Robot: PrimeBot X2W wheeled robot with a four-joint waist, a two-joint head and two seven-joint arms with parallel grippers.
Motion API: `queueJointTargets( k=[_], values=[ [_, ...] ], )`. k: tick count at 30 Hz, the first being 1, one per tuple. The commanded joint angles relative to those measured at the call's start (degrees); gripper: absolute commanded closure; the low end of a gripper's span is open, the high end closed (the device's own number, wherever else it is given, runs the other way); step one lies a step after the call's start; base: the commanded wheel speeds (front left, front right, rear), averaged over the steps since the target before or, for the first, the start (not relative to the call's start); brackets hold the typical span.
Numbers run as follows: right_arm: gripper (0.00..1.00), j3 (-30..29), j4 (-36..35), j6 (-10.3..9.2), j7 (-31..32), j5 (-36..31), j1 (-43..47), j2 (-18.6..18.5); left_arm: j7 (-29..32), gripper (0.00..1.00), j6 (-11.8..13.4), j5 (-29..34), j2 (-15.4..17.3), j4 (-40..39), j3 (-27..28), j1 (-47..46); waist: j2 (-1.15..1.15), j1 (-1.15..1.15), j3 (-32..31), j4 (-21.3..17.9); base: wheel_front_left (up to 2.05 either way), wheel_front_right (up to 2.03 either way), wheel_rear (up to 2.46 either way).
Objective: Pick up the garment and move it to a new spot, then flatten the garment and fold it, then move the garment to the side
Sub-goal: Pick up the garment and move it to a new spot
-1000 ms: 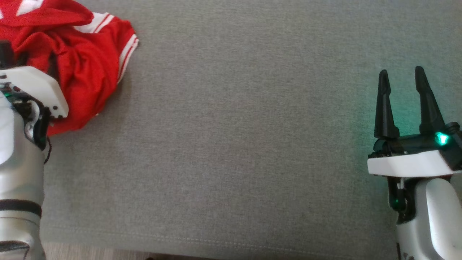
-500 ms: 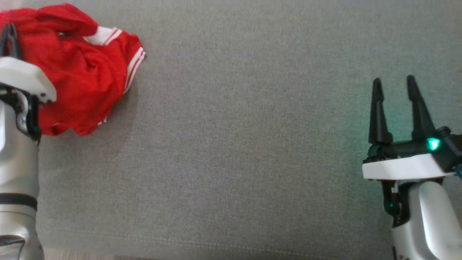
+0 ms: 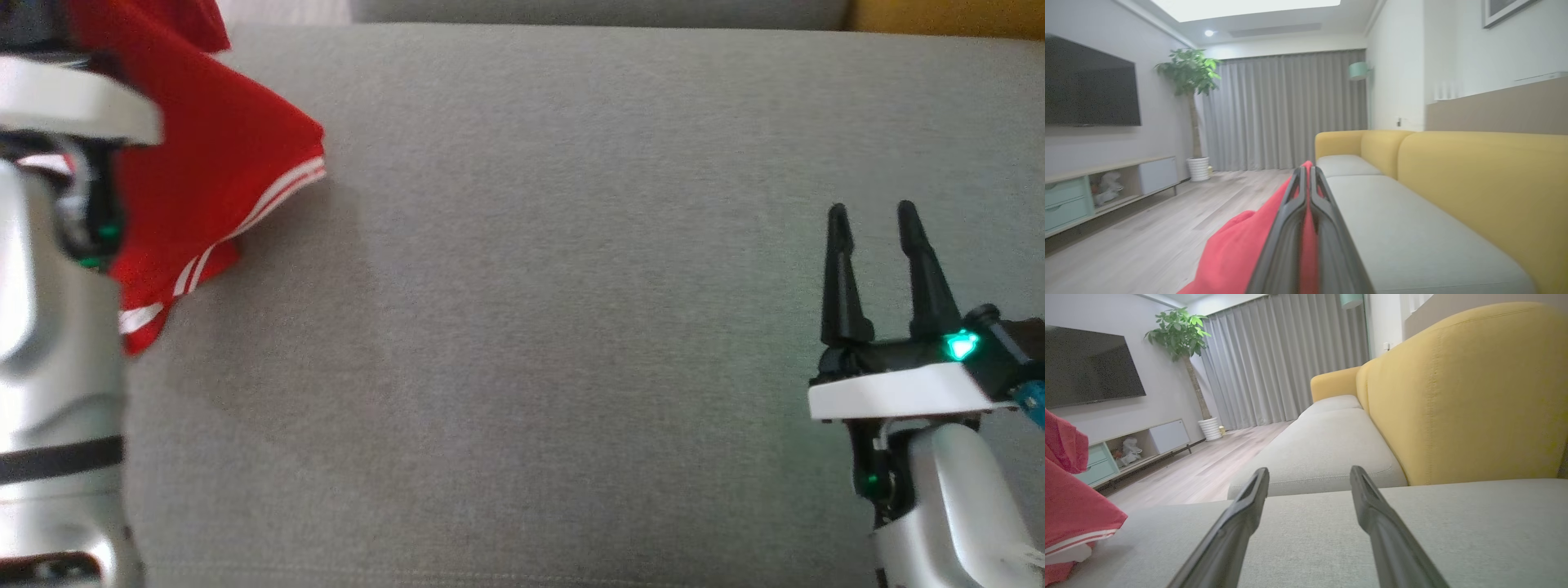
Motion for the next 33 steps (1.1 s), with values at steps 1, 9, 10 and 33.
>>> queueJointTargets(
  k=[1,9,10,33],
  values=[
    [0.0,0.49,-1.27,-0.05,-0.65,0.66,-0.22,-0.15,0.82,1.0,-0.32,0.05,1.04,-4.38,-0.29,-1.84,0.0,0.0,-0.96,-1.41,0.0,0.0,0.0],
    [0.0,-2.67,-1.48,-0.05,-0.77,1.12,-1.52,-0.15,6.83,1.0,-0.47,1.54,-4.66,-12.3,-7.79,-1.89,0.0,0.0,-1.07,-6.46,0.0,0.0,0.0],
    [0.0,-2.9,-1.79,-0.05,-0.77,1.2,-1.79,-0.15,7.42,1.0,-0.48,1.77,-5.29,-12.5,-8.68,-1.92,0.0,0.0,-0.78,-7.27,0.0,0.0,0.0],
    [0.0,-6.55,-4.53,-0.05,-0.78,4.8,-6.77,-0.15,0.57,0.0,8.69,-20.98,-11.17,-4.96,-47.61,-9.92,0.0,0.0,6.38,-23.04,0.0,0.0,0.0]
  ],
)
